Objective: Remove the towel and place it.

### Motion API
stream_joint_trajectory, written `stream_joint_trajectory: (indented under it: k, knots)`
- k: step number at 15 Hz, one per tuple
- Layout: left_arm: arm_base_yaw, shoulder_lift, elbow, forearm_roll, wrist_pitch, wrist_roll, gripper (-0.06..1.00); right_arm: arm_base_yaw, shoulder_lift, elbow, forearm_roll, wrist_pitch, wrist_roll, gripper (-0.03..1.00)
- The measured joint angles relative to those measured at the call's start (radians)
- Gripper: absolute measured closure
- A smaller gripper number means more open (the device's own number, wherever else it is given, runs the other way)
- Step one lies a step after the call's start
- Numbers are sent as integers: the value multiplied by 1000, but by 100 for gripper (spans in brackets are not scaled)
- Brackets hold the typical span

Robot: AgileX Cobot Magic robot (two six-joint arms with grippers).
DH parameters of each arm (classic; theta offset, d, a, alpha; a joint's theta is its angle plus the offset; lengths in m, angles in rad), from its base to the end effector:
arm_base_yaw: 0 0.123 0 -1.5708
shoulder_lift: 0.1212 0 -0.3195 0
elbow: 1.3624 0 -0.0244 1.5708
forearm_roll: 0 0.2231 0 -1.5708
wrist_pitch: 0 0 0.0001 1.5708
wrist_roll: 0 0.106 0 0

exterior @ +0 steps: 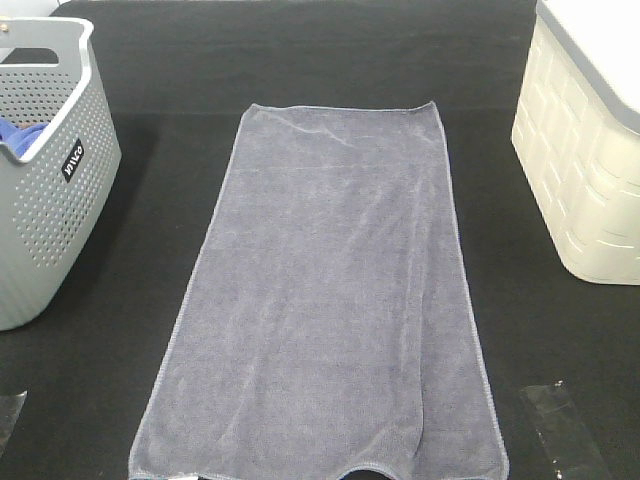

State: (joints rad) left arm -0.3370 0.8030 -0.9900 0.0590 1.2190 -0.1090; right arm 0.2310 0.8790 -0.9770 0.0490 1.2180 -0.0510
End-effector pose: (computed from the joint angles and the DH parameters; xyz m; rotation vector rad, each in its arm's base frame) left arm 0.0752 -0.0201 0.3761 0.2892 2.4994 -0.1040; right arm 0.0928 0.0268 0.3660 -0.3609 2.5822 0.1304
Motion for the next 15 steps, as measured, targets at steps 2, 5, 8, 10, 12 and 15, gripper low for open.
stream_joint_trajectory:
  k: [2, 5, 8, 10, 12, 15]
  knots:
    - [0, -255, 176, -4, 2, 0, 18, 0, -182, 133, 0, 0, 0, 16]
    - [0, -517, 311, -12, 5, 24, 18, 0, -390, 285, 0, 1, 0, 16]
    - [0, -703, 380, -90, 5, 148, 18, 0, -582, 402, 0, 2, 0, 16]
    - [0, -768, 429, -167, -9, 255, 18, 0, -694, 419, -3, 6, -1, 16]
    - [0, -772, 444, -201, -73, 318, 18, 0, -791, 426, -4, -2, -11, 16]
    - [0, -773, 474, -224, -149, 357, 18, 0, -843, 436, -2, -57, -46, 16]
